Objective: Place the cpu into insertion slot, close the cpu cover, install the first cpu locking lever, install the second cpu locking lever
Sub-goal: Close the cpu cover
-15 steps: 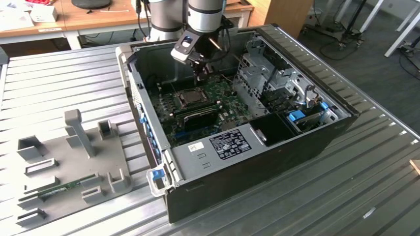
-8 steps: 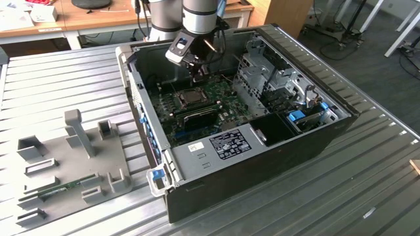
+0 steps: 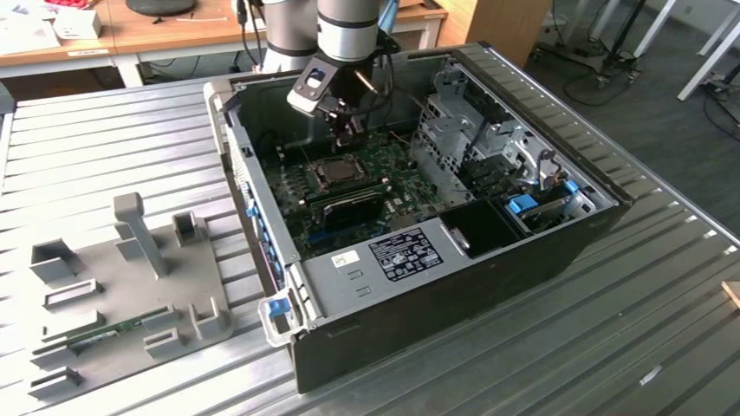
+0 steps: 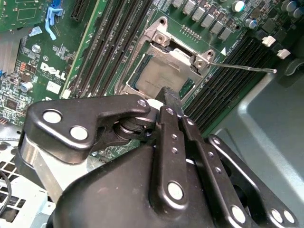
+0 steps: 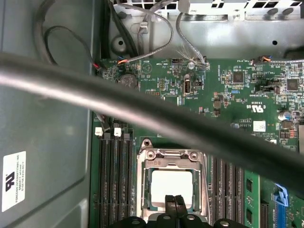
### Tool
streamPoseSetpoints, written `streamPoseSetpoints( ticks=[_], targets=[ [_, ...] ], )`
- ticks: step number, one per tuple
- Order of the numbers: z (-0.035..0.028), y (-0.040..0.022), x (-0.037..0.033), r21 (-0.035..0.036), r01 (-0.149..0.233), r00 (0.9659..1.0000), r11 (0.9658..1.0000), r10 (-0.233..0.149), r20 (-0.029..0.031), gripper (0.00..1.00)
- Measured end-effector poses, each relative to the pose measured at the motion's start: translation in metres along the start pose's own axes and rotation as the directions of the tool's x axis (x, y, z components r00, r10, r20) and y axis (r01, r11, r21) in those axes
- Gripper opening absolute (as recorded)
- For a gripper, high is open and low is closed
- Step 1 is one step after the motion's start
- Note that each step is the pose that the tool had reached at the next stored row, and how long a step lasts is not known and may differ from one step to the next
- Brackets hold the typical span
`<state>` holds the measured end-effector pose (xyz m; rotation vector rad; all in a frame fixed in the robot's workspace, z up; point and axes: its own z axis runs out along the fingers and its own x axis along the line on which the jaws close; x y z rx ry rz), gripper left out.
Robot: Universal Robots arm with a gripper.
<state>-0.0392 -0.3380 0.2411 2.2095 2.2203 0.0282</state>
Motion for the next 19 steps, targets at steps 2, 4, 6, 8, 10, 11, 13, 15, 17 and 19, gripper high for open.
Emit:
streamPoseSetpoints(
  ticks=[2, 4, 6, 8, 10, 11, 13, 15, 17, 19],
  targets=[
    [0.0000, 0.0000, 0.0000, 0.0000, 0.000, 1.0000, 1.0000, 0.000, 0.0000, 0.11],
    [0.0000, 0.0000, 0.0000, 0.0001, 0.008, 1.0000, 1.0000, -0.008, -0.0001, 0.11],
    [0.0001, -0.0001, 0.0000, 0.0002, 0.039, 0.9992, 0.9992, -0.039, -0.0008, 0.11],
    [0.0001, -0.0001, 0.0000, 0.0004, 0.075, 0.9972, 0.9972, -0.075, -0.0014, 0.11],
    [0.0002, -0.0001, 0.0000, 0.0006, 0.112, 0.9937, 0.9937, -0.112, -0.0022, 0.11],
    [0.0003, -0.0001, 0.0000, 0.0007, 0.130, 0.9915, 0.9915, -0.130, -0.0025, 0.11],
    [0.0003, 0.0000, 0.0000, 0.0008, 0.155, 0.9880, 0.9880, -0.155, -0.0029, 0.11],
    [0.0003, 0.0000, 0.0000, 0.0007, 0.158, 0.9874, 0.9874, -0.158, -0.0031, 0.11],
    [0.0003, -0.0001, 0.0000, 0.0008, 0.160, 0.9871, 0.9871, -0.160, -0.0031, 0.11],
    [0.0003, -0.0001, 0.0000, 0.0008, 0.160, 0.9870, 0.9871, -0.160, -0.0031, 0.11]
  ],
)
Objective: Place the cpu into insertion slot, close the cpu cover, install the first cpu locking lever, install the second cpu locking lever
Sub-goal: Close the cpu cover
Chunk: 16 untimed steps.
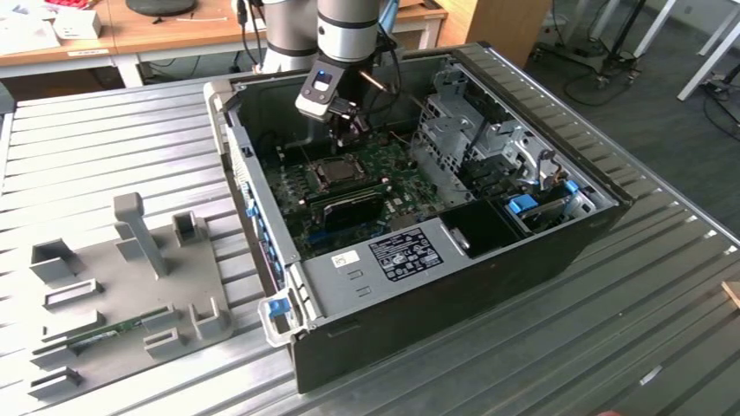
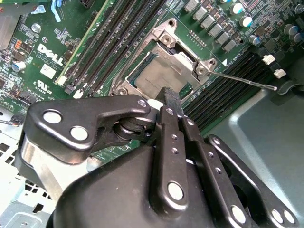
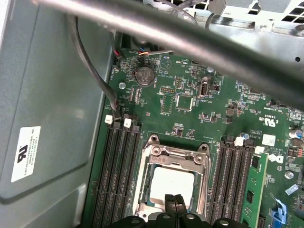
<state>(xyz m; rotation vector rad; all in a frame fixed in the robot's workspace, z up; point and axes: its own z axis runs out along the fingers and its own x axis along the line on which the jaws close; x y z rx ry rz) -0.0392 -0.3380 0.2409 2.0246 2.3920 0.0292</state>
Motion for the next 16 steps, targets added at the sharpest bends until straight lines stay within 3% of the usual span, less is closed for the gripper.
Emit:
streamPoseSetpoints(
  ticks=[10, 16],
  targets=[
    [0.0000, 0.0000, 0.0000, 0.0000, 0.005, 1.0000, 1.0000, -0.005, -0.0001, 0.11],
    [0.0001, 0.0000, 0.0000, 0.0003, 0.065, 0.9979, 0.9979, -0.065, -0.0012, 0.11]
  ],
)
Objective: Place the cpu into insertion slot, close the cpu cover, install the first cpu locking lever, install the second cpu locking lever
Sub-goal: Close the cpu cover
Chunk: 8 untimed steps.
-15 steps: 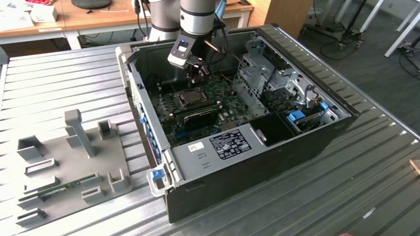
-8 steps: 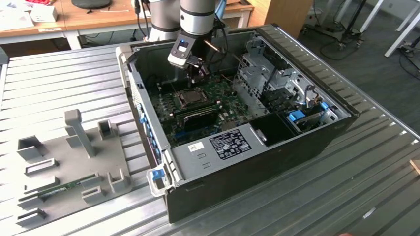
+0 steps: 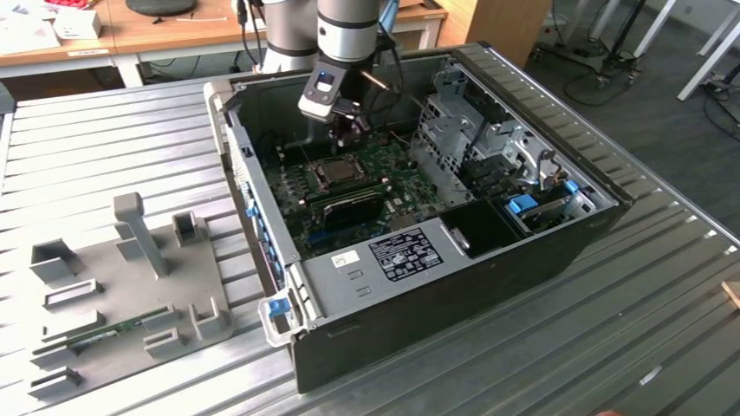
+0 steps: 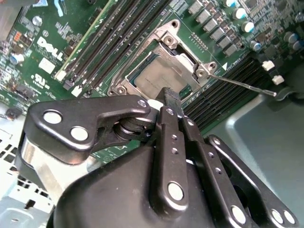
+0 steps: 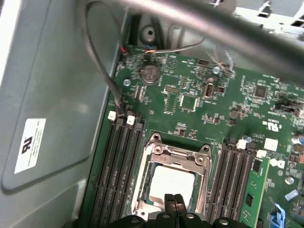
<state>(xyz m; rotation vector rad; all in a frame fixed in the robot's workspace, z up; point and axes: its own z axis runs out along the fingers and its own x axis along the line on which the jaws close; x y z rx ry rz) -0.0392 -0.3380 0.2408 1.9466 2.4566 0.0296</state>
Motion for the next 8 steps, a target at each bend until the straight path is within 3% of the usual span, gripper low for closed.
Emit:
streamPoseSetpoints(
  ticks=[4, 8],
  targets=[
    [0.0001, 0.0000, 0.0000, 0.0004, 0.067, 0.9978, 0.9978, -0.067, -0.0013, 0.11],
    [0.0002, 0.0000, 0.0000, 0.0006, 0.130, 0.9915, 0.9915, -0.130, -0.0026, 0.11]
  ],
)
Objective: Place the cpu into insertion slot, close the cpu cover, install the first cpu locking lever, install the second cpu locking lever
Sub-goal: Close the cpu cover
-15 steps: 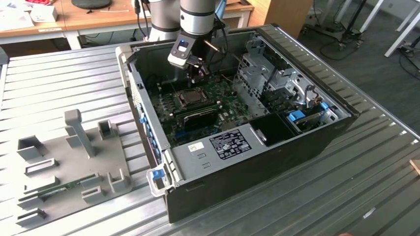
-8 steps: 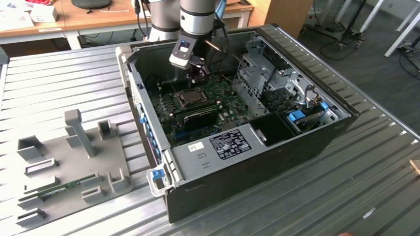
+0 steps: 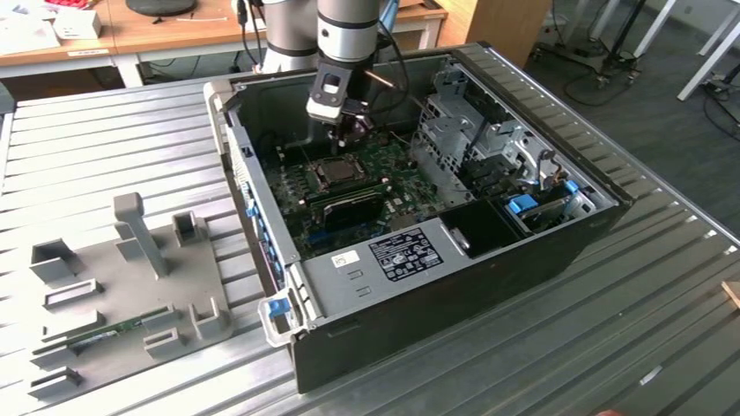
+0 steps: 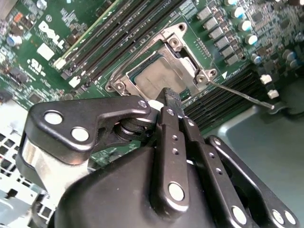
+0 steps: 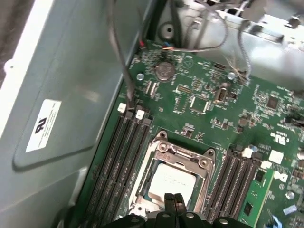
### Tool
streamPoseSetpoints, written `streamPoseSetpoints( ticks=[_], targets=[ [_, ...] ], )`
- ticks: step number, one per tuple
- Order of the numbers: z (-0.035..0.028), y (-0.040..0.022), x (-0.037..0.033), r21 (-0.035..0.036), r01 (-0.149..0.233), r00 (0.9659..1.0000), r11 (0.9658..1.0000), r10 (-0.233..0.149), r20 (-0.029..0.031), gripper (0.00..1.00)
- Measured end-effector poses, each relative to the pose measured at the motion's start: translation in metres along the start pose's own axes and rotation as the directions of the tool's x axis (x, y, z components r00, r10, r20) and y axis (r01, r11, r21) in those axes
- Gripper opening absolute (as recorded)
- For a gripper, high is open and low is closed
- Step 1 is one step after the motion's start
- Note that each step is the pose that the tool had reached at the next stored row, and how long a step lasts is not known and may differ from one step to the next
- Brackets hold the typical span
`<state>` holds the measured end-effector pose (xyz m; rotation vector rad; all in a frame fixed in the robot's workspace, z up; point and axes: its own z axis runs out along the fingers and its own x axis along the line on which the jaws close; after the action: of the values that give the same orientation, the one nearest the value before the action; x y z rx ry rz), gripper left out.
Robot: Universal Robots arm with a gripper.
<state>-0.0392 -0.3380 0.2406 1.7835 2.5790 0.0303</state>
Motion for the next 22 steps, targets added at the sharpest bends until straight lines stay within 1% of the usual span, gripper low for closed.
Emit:
streamPoseSetpoints(
  ticks=[3, 6, 9, 13, 14, 15, 22],
  targets=[
    [0.0001, 0.0000, 0.0000, 0.0003, 0.044, 0.9990, 0.9990, -0.044, -0.0008, 0.11],
    [0.0001, 0.0000, 0.0000, 0.0005, 0.082, 0.9966, 0.9966, -0.082, -0.0015, 0.11],
    [0.0001, -0.0001, 0.0000, 0.0008, 0.119, 0.9928, 0.9928, -0.119, -0.0019, 0.11],
    [0.0001, -0.0001, 0.0000, 0.0015, 0.167, 0.9859, 0.9859, -0.167, -0.0021, 0.11],
    [0.0001, -0.0001, 0.0000, 0.0015, 0.175, 0.9846, 0.9846, -0.175, -0.0022, 0.11],
    [0.0001, -0.0001, 0.0000, 0.0015, 0.176, 0.9844, 0.9844, -0.176, -0.0022, 0.11],
    [0.0001, 0.0000, 0.0000, 0.0015, 0.177, 0.9842, 0.9842, -0.177, -0.0023, 0.11]
  ],
)
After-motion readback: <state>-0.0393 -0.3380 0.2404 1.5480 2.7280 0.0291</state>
